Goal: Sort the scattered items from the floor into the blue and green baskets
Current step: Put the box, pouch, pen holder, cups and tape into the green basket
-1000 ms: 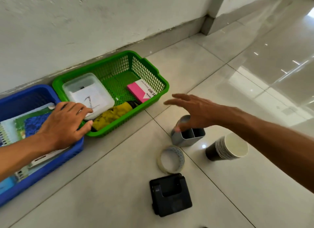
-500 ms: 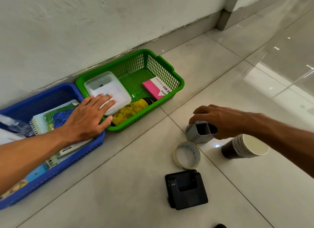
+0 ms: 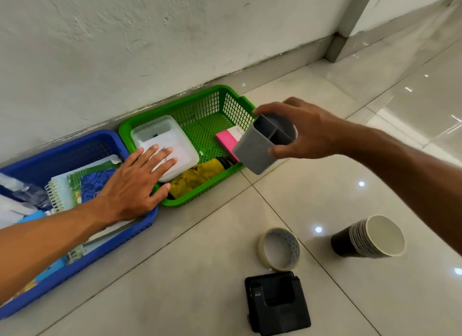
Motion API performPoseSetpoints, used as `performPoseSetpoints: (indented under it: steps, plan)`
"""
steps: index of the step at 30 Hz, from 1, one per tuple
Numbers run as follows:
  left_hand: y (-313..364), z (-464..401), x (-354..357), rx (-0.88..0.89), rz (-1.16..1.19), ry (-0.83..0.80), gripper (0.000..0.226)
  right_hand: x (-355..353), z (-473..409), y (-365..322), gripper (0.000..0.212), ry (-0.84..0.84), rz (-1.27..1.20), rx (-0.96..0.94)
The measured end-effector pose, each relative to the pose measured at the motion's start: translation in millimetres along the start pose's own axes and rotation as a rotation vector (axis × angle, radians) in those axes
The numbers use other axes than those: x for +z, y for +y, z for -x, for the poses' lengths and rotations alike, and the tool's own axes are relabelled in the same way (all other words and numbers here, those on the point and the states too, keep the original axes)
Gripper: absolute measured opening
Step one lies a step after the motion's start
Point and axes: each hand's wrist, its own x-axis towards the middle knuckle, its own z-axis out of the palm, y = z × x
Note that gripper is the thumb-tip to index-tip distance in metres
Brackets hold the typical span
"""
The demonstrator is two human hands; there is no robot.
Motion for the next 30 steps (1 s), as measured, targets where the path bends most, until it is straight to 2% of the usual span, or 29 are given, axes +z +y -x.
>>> performPoseSetpoints:
  steps: [4,9,12,15,19,23,26,30]
  plan:
    - [-1.8,0.3,2.3,-0.007,0.04,0.021,0.066,13.8,-44.6,-20.2,0.079,0.168,0.062,0.034]
    - [-3.9,1.2,4.5,-0.007,0.066,0.05,0.067,47.8,-104.7,-31.2,0.076,0.306,-0.02,0.152]
    - [-4.9,2.9,7.2,-0.024,0.071,0.064,0.068,69.0,-142.2,-33.6,0.076,0.294,-0.125,0.278]
    - [-1.6,2.2,7.4,-0.017,0.059,0.076,0.068,82.0,-166.4,-33.1,0.075,0.296,-0.13,0.383]
    - [-2.9,2.5,10.2,-0.039,0.08,0.086,0.067,91.7,-193.6,-41.1,0.07,0.385,-0.145,0.511]
    - [-2.0,3.6,12.4,-0.058,0.092,0.086,0.064,99.1,-210.2,-39.8,0.073,0.47,-0.198,0.63]
    - [-1.2,2.9,12.5,-0.058,0.101,0.087,0.061,103.8,-212.4,-34.4,0.074,0.491,-0.144,0.654]
    - [-0.9,2.0,12.1,-0.058,0.099,0.086,0.059,105.1,-212.7,-29.7,0.081,0.398,-0.026,0.567]
